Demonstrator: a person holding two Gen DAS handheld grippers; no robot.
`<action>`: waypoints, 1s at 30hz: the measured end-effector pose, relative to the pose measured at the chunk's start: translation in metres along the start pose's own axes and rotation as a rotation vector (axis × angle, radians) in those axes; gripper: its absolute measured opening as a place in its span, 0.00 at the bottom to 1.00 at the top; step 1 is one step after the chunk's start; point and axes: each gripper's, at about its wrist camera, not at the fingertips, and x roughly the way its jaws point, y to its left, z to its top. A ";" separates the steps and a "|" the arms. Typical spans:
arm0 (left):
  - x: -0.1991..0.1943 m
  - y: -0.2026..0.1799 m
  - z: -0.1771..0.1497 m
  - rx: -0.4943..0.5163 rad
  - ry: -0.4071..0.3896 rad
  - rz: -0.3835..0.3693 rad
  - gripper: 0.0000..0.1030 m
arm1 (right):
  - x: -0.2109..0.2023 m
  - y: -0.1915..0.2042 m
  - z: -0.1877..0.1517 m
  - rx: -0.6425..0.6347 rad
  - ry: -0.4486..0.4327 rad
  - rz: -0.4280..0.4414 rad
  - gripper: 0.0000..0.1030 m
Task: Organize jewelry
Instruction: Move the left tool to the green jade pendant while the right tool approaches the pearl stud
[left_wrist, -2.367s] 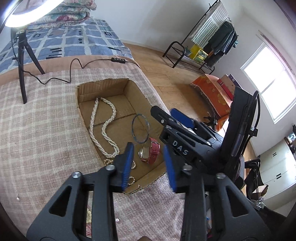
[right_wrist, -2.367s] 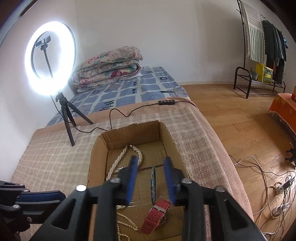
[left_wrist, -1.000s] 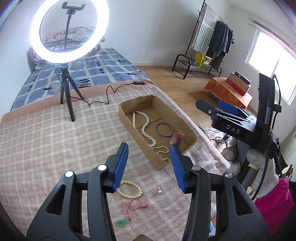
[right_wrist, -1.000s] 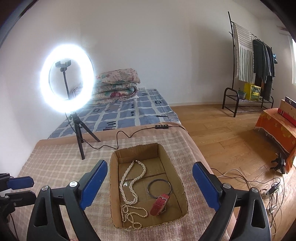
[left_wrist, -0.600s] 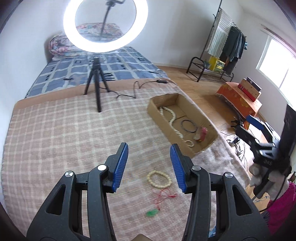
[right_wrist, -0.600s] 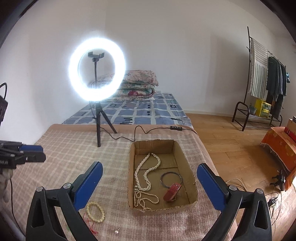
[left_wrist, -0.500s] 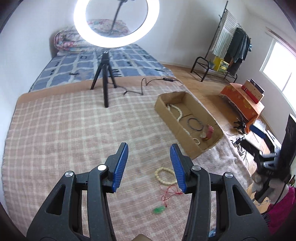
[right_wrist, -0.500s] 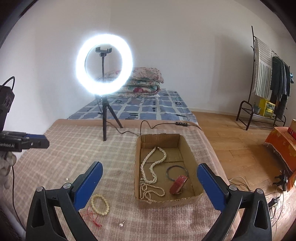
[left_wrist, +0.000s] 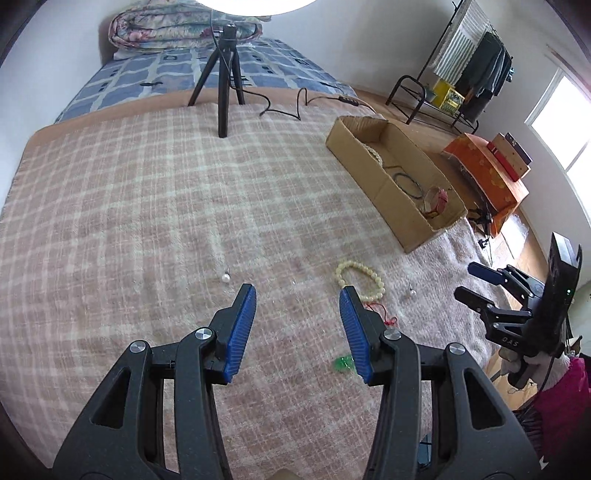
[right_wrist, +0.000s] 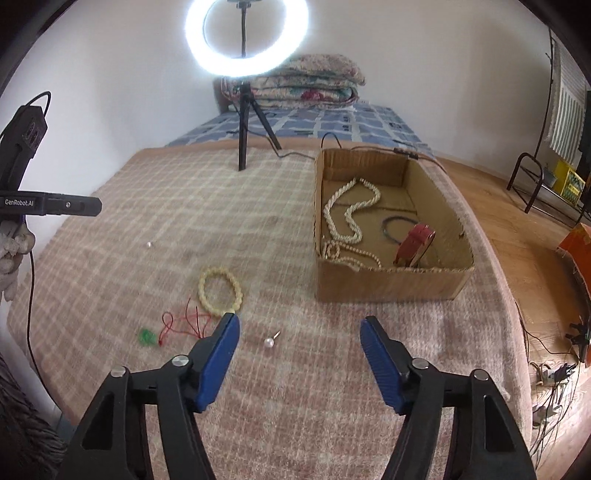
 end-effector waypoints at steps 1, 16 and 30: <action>0.003 -0.004 -0.005 0.017 0.012 -0.011 0.46 | 0.005 0.002 -0.003 -0.019 0.015 0.004 0.55; 0.053 -0.060 -0.058 0.271 0.210 -0.101 0.46 | 0.053 0.016 -0.012 -0.123 0.122 0.066 0.36; 0.081 -0.066 -0.063 0.337 0.261 -0.104 0.45 | 0.074 0.015 -0.007 -0.061 0.170 0.109 0.31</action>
